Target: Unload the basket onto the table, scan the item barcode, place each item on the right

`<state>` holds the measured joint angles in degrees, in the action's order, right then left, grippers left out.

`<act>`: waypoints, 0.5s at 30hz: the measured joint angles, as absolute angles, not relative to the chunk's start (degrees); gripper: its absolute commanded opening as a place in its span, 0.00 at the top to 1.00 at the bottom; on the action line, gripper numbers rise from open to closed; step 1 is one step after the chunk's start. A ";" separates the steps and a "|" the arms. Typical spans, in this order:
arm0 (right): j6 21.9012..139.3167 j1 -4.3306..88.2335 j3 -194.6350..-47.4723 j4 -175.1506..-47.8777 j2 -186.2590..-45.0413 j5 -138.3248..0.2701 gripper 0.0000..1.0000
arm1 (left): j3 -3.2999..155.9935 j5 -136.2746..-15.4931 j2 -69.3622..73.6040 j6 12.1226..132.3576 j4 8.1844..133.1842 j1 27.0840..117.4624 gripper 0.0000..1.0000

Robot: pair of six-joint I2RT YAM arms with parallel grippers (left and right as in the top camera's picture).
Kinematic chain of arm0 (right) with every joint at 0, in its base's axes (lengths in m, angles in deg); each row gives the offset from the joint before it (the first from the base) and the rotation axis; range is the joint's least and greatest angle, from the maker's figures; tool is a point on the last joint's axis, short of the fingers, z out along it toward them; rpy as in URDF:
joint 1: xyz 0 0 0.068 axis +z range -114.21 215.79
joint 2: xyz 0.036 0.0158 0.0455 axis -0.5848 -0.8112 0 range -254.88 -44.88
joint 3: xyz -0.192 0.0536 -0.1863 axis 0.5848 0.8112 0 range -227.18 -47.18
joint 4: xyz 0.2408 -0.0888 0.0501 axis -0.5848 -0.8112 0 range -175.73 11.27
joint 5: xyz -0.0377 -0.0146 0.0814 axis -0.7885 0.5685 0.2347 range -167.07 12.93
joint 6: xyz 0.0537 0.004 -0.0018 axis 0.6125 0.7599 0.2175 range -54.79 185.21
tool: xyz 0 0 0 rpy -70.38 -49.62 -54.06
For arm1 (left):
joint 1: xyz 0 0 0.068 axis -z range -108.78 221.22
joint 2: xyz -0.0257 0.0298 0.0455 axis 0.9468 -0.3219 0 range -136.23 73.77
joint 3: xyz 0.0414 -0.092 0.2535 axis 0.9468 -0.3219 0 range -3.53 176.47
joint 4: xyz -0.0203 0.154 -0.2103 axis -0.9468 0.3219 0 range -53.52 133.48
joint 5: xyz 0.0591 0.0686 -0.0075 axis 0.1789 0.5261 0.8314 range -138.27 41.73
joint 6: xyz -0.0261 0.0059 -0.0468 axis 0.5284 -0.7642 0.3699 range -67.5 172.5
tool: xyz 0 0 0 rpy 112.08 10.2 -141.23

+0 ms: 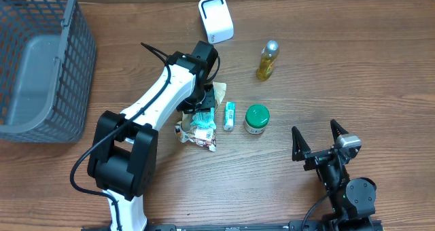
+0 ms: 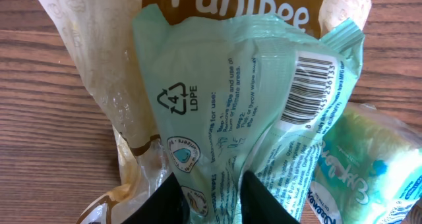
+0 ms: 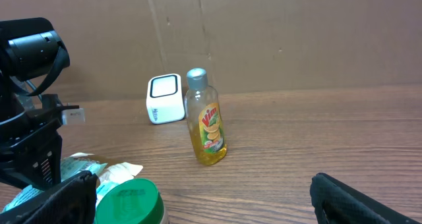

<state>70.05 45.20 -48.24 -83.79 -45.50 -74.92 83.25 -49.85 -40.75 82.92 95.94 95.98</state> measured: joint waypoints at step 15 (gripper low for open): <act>70.05 45.20 -48.24 -83.81 -45.50 -74.94 0.00 | 84.32 -50.46 -40.69 82.06 96.90 95.71 0.96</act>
<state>70.05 45.20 -48.24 -83.81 -45.50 -74.94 84.32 -50.46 -40.69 82.06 96.90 95.71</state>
